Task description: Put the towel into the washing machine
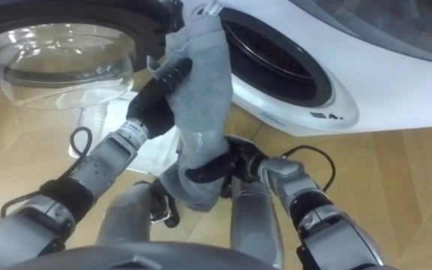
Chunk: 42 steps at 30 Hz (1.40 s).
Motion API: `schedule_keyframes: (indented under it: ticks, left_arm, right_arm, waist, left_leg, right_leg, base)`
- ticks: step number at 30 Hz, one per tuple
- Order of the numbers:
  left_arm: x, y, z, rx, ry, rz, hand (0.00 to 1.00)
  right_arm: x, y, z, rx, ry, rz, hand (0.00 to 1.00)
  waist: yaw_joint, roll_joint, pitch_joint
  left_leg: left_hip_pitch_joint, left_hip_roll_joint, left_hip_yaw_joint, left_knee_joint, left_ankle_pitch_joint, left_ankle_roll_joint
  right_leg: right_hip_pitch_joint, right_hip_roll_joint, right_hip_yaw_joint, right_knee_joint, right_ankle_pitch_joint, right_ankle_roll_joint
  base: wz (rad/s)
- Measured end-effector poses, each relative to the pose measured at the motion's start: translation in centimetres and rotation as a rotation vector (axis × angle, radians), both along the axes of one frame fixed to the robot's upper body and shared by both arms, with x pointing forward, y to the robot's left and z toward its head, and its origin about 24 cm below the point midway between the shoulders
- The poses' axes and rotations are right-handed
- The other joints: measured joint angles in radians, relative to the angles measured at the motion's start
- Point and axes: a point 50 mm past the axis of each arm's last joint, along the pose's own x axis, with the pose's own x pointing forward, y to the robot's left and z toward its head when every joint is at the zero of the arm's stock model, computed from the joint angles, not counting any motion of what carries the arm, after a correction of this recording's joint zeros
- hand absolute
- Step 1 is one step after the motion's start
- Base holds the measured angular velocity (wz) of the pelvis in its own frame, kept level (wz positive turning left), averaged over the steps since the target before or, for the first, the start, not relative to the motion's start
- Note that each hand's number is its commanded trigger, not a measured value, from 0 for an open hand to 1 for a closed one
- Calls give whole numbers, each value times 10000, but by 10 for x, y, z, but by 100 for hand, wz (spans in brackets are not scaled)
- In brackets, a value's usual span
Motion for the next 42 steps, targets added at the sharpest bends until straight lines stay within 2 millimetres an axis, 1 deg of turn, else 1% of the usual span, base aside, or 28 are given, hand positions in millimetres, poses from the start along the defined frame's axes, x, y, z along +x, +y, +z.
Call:
schedule_keyframes:
  ticks: [3,4,5,6,11,14,16,21,22,23,25,27,29,31,35,38,39,41,42]
  left_arm:
    - [-3,2,-3,-189,195,186,100]
    - [-4,3,-4,-271,277,283,87]
    - [-5,3,-5,-309,314,326,56]
    - [-6,4,-6,-390,382,424,0]
    - [-9,7,-9,-472,535,609,0]
    - [-14,11,-14,-541,824,783,0]
    - [-17,14,-17,-546,994,973,0]
    - [-20,23,-21,-294,1162,1198,0]
    - [-21,26,-23,-77,1299,1270,0]
    - [-21,27,-24,87,1363,1292,0]
    - [-22,33,-27,843,1617,1371,0]
    - [-23,40,-30,1403,1928,1548,0]
    - [-27,48,-33,2098,2175,1716,0]
    - [-34,62,-39,3367,2541,1847,0]
    - [-46,74,-50,4973,3245,1790,0]
    - [-54,79,-55,5810,3667,1809,0]
    - [-56,80,-57,6072,3807,1800,0]
    - [-59,84,-58,6472,3926,1809,0]
    - [-60,85,-59,6705,4017,1830,0]
  right_arm:
    - [-1,4,-1,2,45,96,100]
    - [-2,6,-1,33,91,117,100]
    - [-2,6,-1,18,103,120,100]
    - [-2,6,-2,5,113,121,100]
    - [-4,4,-3,-159,125,-53,100]
    - [-8,-1,-6,-341,198,-380,100]
    - [-10,-9,-8,-490,218,-748,100]
    - [-9,-19,-8,-790,82,-1317,100]
    - [-9,-22,-8,-903,47,-1537,100]
    - [-9,-25,-9,-982,44,-1668,100]
    - [-11,-36,-10,-1444,38,-2270,100]
    - [-12,-42,-11,-1485,87,-2978,100]
    - [-13,-48,-12,-1461,199,-3598,100]
    - [-15,-52,-14,-1459,354,-4058,100]
    - [-16,-55,-16,-1543,491,-4583,100]
    - [-17,-60,-16,-1465,626,-5247,100]
    - [-17,-62,-16,-1408,654,-5569,100]
    - [-14,-67,-15,-1354,659,-6014,100]
    - [-13,-72,-14,-1386,697,-6311,100]
  waist:
    - [-9,0,0]
    - [-11,1,0]
    - [-12,2,0]
    - [-13,1,0]
    - [35,13,-6]
    - [92,77,-45]
    - [167,168,-86]
    - [432,259,-78]
    - [534,313,-72]
    - [560,347,-69]
    - [665,518,-54]
    - [818,593,-62]
    - [909,604,-62]
    - [927,608,-65]
    - [970,615,-68]
    - [975,614,-66]
    - [939,631,-62]
    - [923,661,-58]
    - [899,663,-58]
  left_leg:
    - [1,0,0,11,0,0]
    - [1,-1,-1,20,0,-1]
    - [1,-3,-2,25,0,-1]
    - [0,-4,-5,37,0,-1]
    - [6,-7,4,90,0,-3]
    - [4,2,4,97,1,-4]
    - [37,1,14,94,1,-4]
    - [132,-7,97,-19,33,-44]
    - [154,-4,113,-50,41,-57]
    - [153,-4,113,-60,45,-63]
    - [104,-3,64,-70,52,-76]
    - [84,-4,78,-101,57,-90]
    - [105,-48,106,-213,100,-109]
    - [153,-90,104,-313,132,-128]
    - [163,-122,66,-362,146,-132]
    - [141,-211,4,-369,170,-92]
    - [134,-322,-81,-383,184,-67]
    - [92,-382,-129,-373,201,-36]
    - [76,-462,-221,-367,211,-18]
  right_leg:
    - [-4,-2,45,24,-1,-2]
    - [-6,-6,50,38,-2,-4]
    - [-7,-11,51,51,-6,-10]
    - [-11,-17,51,76,-10,-17]
    - [-4,-28,50,143,-31,-27]
    - [0,-34,-16,134,-25,-36]
    - [25,-27,-8,139,-26,-36]
    - [29,-12,115,141,-22,-43]
    - [39,-2,136,123,-21,-53]
    - [40,0,135,122,-24,-57]
    - [37,2,71,117,-45,-82]
    - [-9,0,37,115,-58,-98]
    - [-53,-27,37,125,-77,-102]
    - [-57,-60,47,180,-141,-102]
    - [-43,-92,-3,172,-168,-100]
    - [-46,-238,-99,287,-266,-69]
    - [-48,-356,-144,406,-347,-32]
    - [-50,-440,-163,474,-382,-5]
    - [-52,-521,-181,557,-431,13]
  base:
    - [0]
    - [0]
    - [0]
    - [0]
    - [0]
    - [0]
    - [0]
    - [-2]
    - [-5]
    - [0]
    - [6]
    - [0]
    - [0]
    - [4]
    - [3]
    - [17]
    - [21]
    - [20]
    - [20]
